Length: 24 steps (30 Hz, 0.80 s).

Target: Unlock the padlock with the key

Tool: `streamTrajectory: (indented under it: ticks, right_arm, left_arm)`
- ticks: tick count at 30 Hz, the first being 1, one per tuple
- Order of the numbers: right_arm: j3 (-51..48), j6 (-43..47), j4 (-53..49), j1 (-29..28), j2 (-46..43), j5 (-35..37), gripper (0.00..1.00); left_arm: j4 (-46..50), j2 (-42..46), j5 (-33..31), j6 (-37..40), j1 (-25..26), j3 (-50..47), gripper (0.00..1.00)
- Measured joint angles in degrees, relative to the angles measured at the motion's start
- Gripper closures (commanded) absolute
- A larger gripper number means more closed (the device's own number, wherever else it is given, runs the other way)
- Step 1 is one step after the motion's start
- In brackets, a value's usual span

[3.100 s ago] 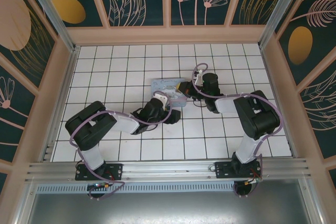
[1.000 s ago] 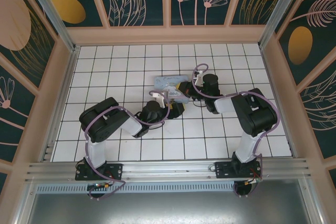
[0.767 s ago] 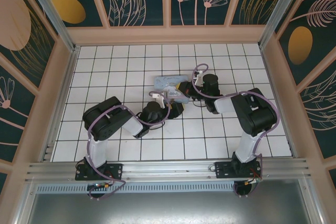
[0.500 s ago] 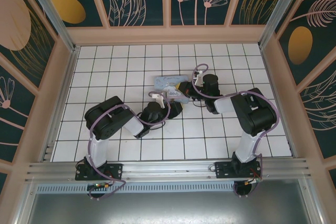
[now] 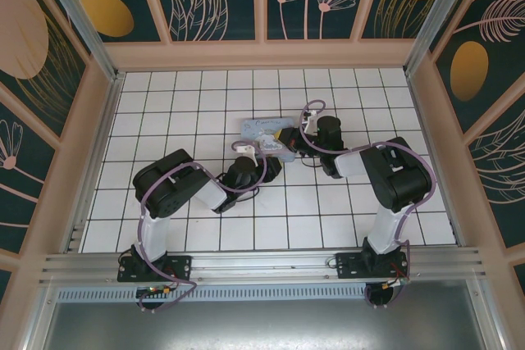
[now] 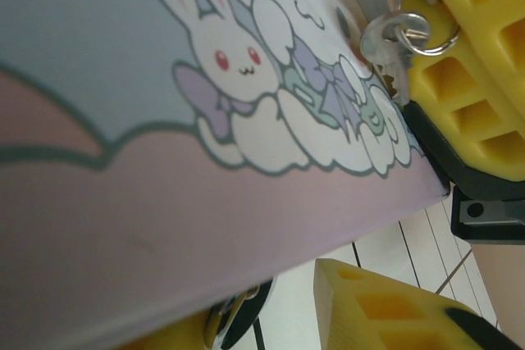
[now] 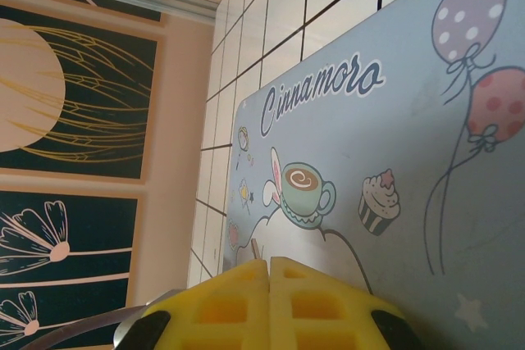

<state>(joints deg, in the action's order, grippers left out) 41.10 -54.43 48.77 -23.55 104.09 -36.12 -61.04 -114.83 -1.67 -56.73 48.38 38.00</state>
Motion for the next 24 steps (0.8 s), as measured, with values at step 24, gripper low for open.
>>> streamTrajectory:
  ticks: [24]
  right_arm:
    - [0.0, -0.6, 3.5, 0.0, 1.0, 0.0, 1.0]
  left_arm:
    - [-8.2, -2.5, -0.9, -8.1, 0.3, 0.0, 0.51]
